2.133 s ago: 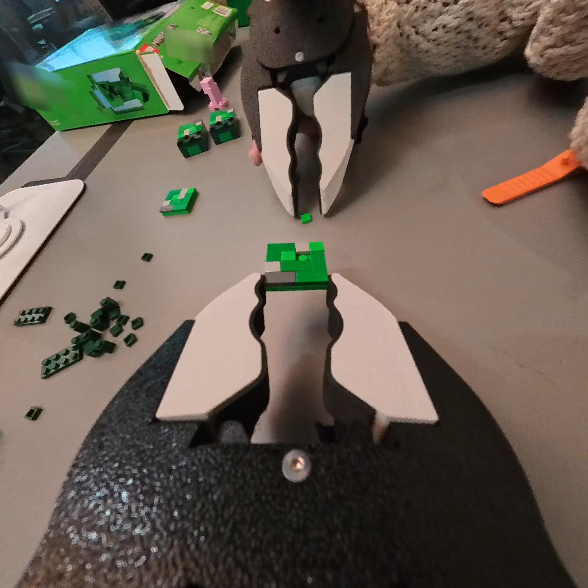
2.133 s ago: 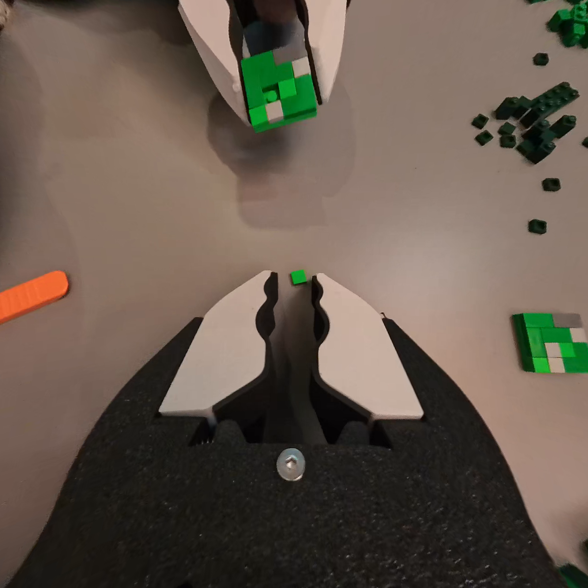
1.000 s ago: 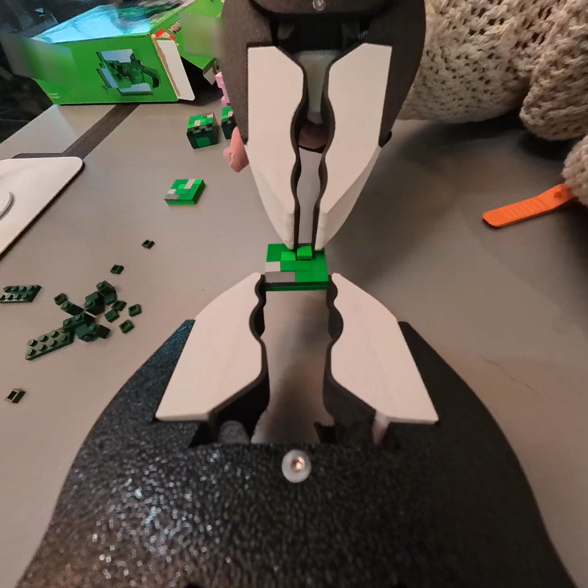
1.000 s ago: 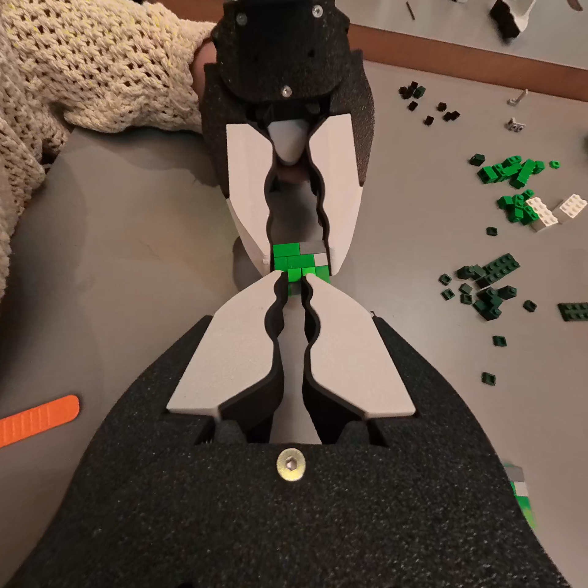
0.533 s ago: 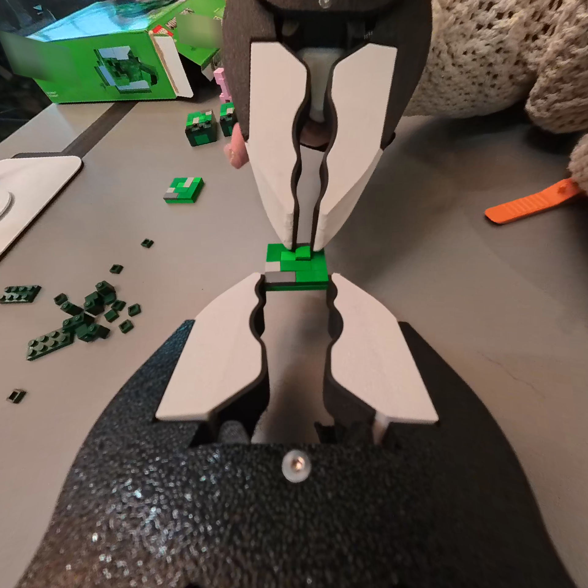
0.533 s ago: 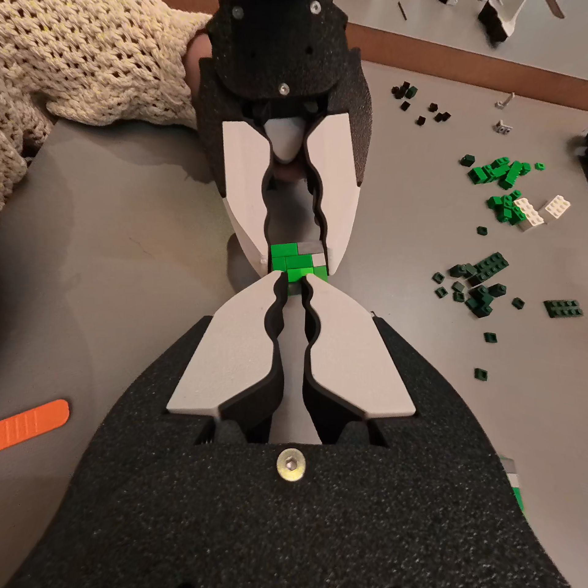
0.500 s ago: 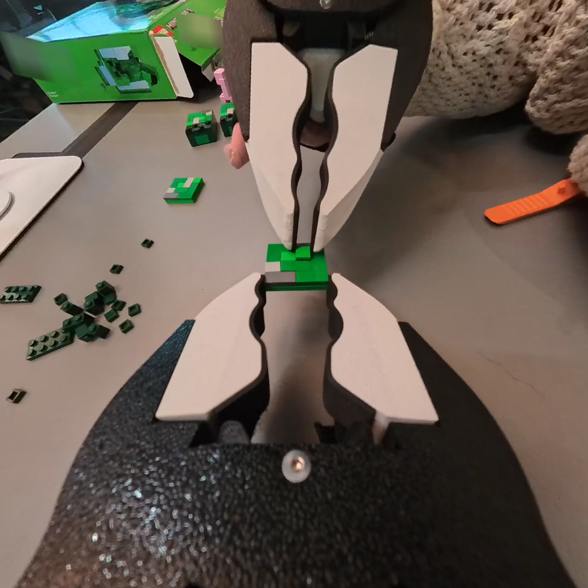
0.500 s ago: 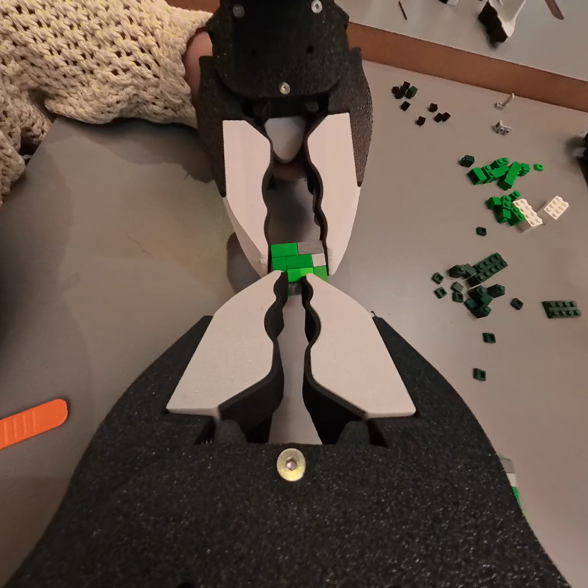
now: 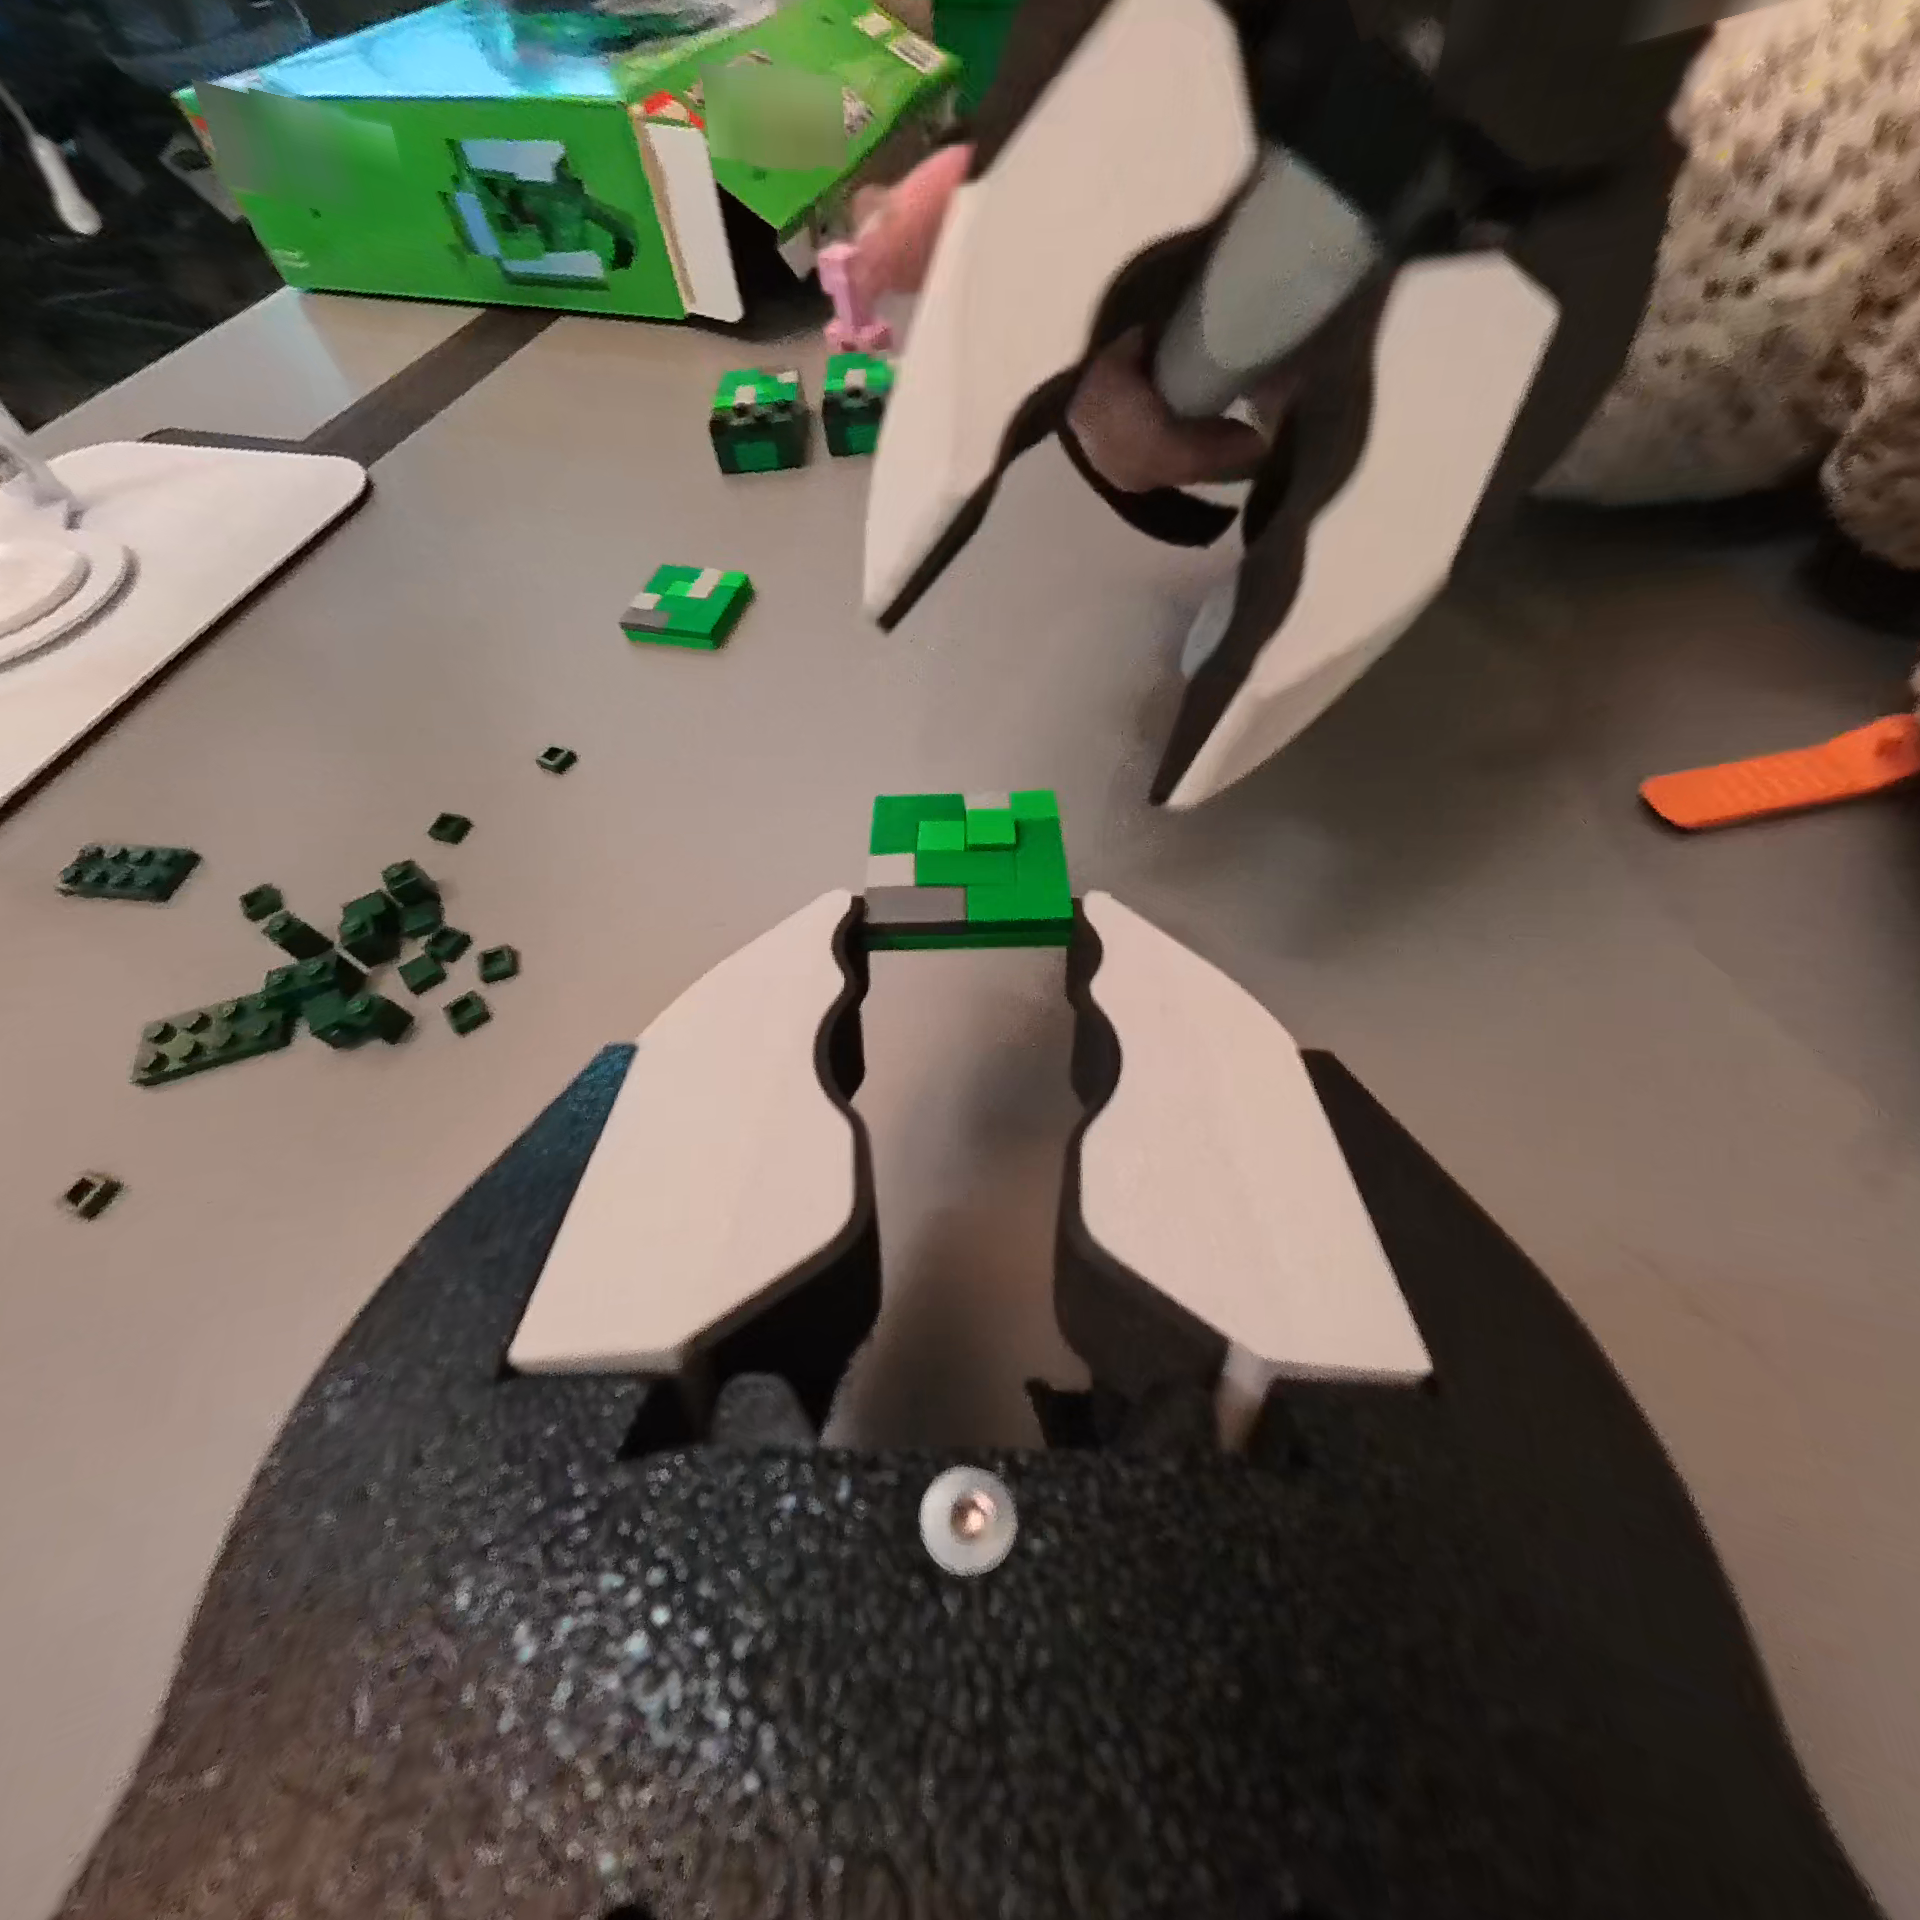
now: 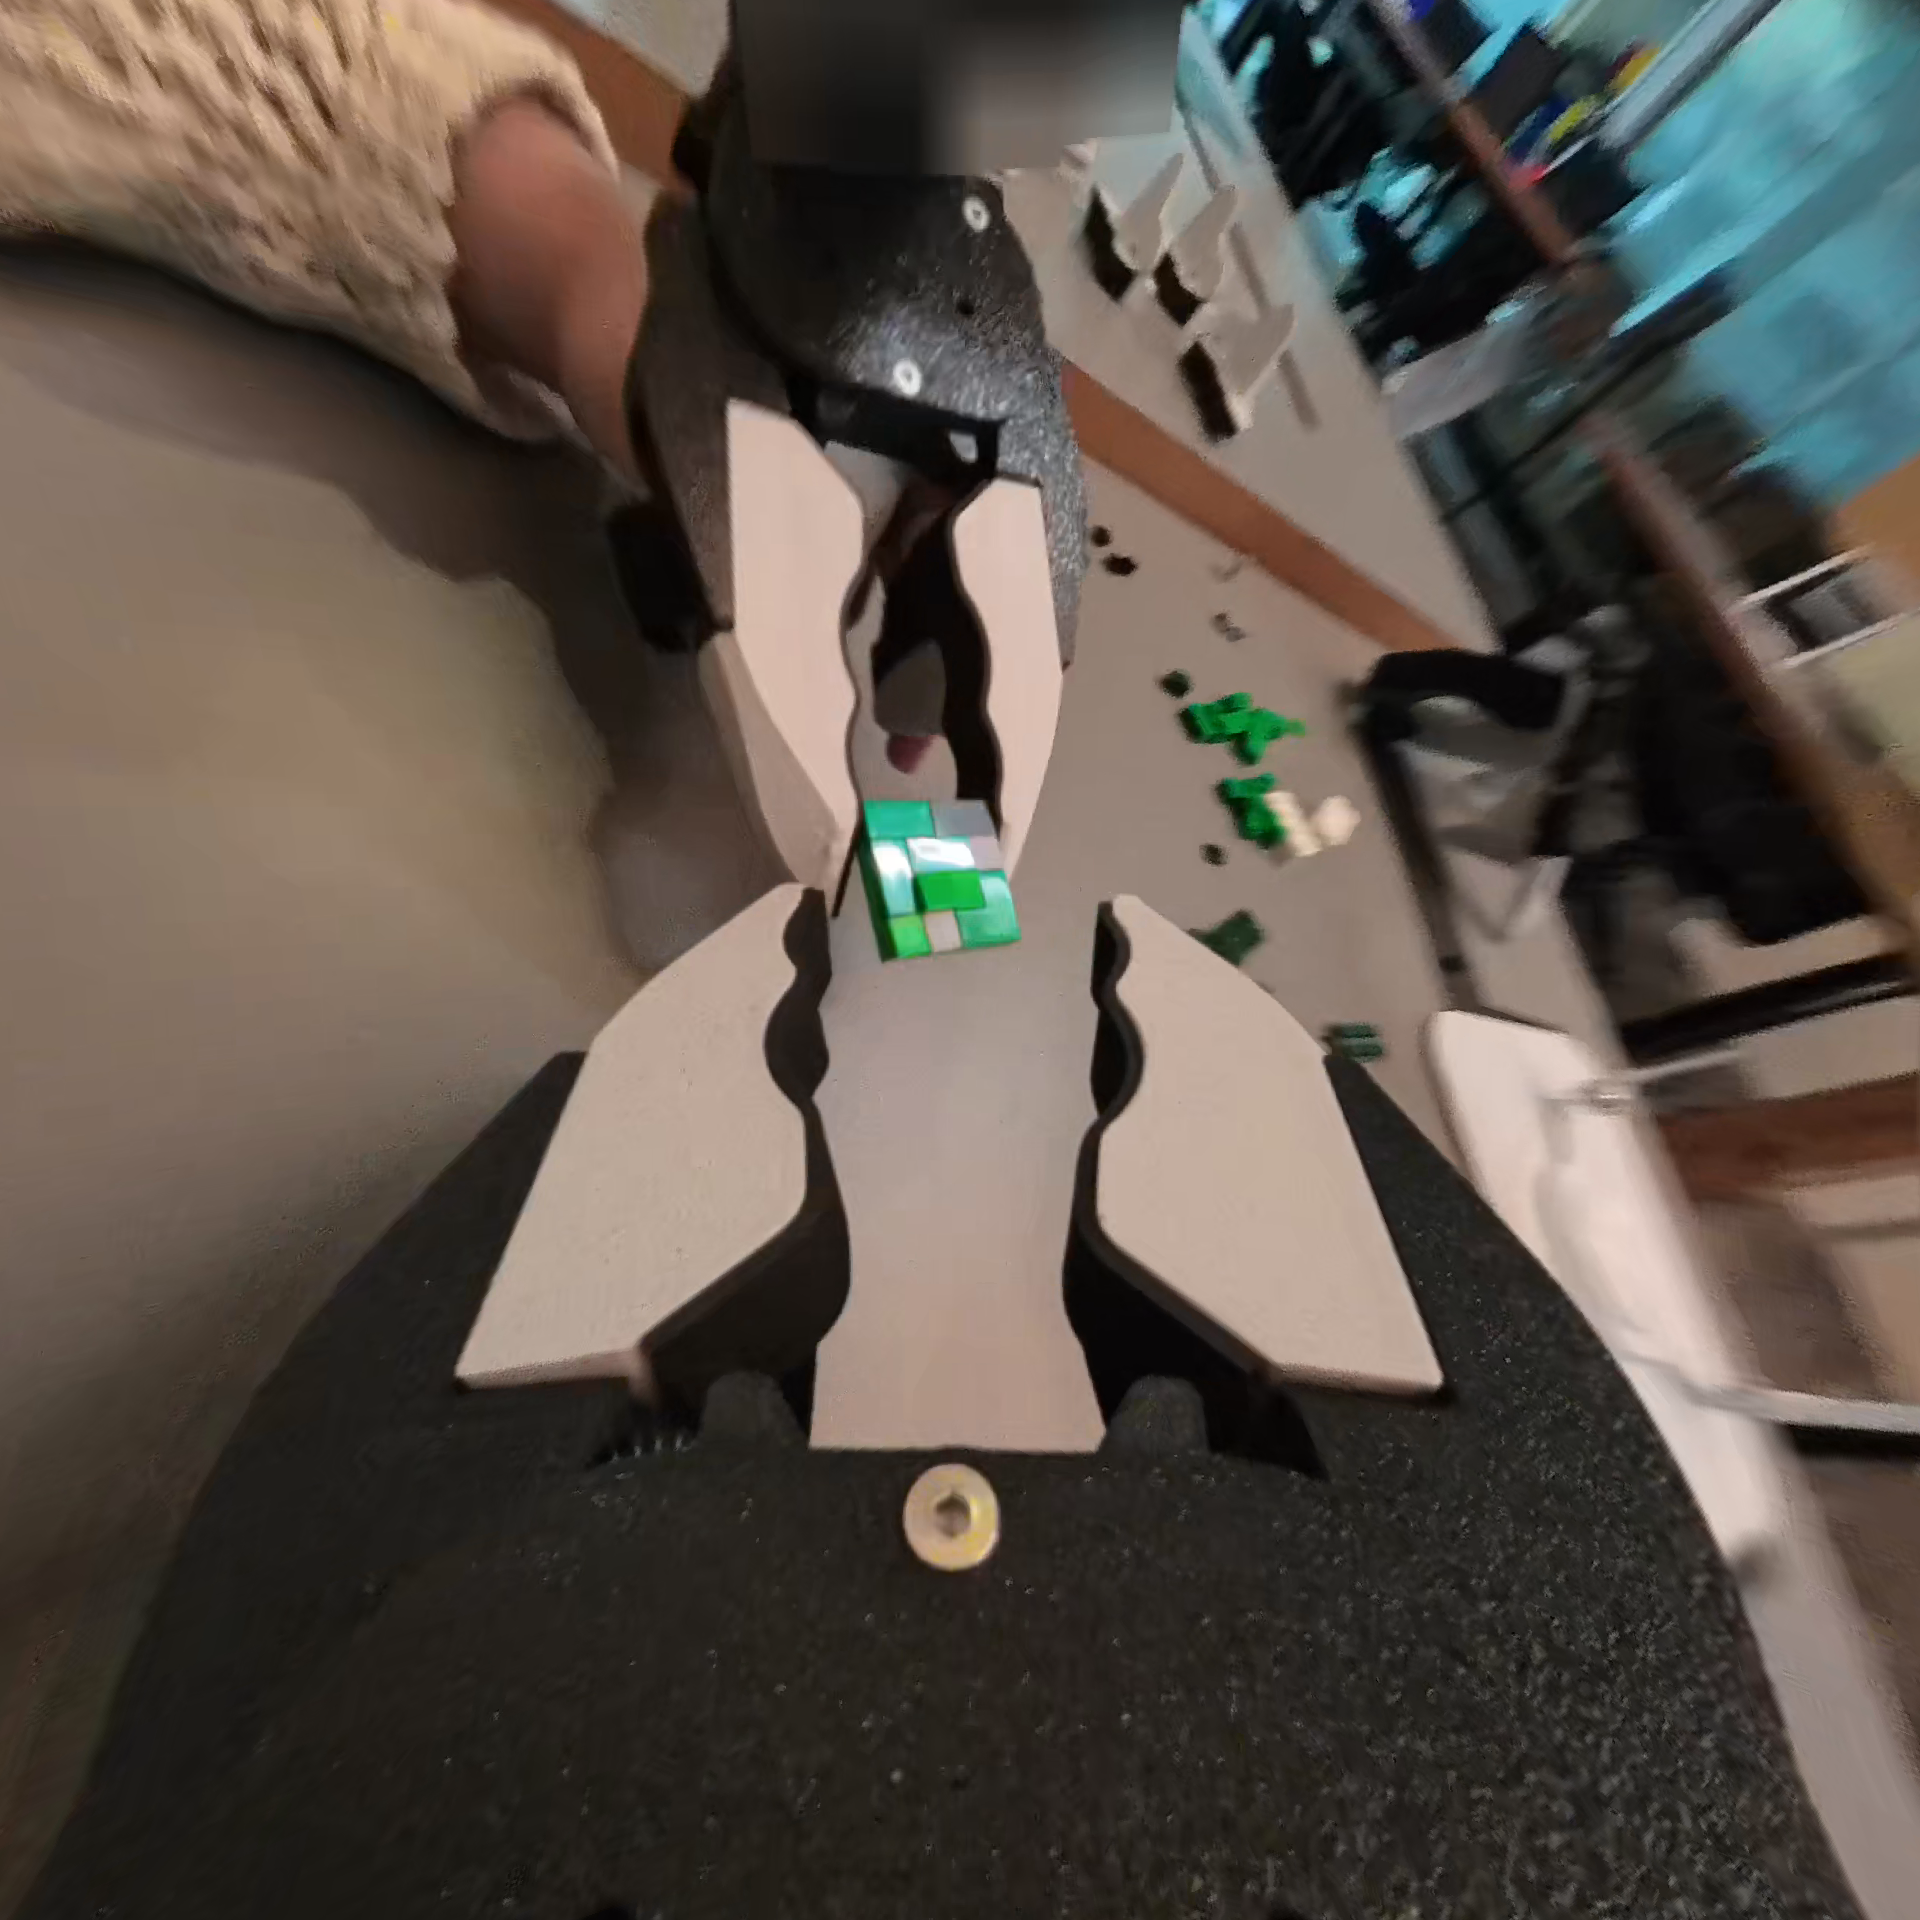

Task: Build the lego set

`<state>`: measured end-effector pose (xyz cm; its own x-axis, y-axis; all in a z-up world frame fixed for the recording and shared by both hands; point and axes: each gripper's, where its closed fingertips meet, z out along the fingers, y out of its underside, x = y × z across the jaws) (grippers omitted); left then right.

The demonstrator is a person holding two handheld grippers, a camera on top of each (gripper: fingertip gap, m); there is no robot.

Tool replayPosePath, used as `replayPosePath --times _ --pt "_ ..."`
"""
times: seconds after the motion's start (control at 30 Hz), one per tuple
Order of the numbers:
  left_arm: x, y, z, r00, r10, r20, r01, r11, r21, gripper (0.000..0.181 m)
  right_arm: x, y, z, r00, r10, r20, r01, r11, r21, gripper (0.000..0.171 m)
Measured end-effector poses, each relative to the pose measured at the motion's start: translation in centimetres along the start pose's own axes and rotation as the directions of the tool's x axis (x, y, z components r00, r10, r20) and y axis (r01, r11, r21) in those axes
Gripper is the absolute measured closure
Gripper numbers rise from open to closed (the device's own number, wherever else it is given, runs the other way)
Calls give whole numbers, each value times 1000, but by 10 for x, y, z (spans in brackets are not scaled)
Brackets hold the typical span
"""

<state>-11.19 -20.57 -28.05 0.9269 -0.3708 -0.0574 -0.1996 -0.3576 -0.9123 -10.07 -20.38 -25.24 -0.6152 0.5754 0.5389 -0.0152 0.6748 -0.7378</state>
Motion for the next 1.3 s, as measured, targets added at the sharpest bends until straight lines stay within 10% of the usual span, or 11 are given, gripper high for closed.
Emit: replayPosePath --times 0.2,1.3 --pt "-7 -6 -6 996 -88 0 88 994 59 145 -2 7 11 896 -401 -191 374 913 -162 129" --pt "-6 -8 -6 992 -121 -29 123 990 69 145 1 4 20 725 -671 -155 646 740 -186 160"
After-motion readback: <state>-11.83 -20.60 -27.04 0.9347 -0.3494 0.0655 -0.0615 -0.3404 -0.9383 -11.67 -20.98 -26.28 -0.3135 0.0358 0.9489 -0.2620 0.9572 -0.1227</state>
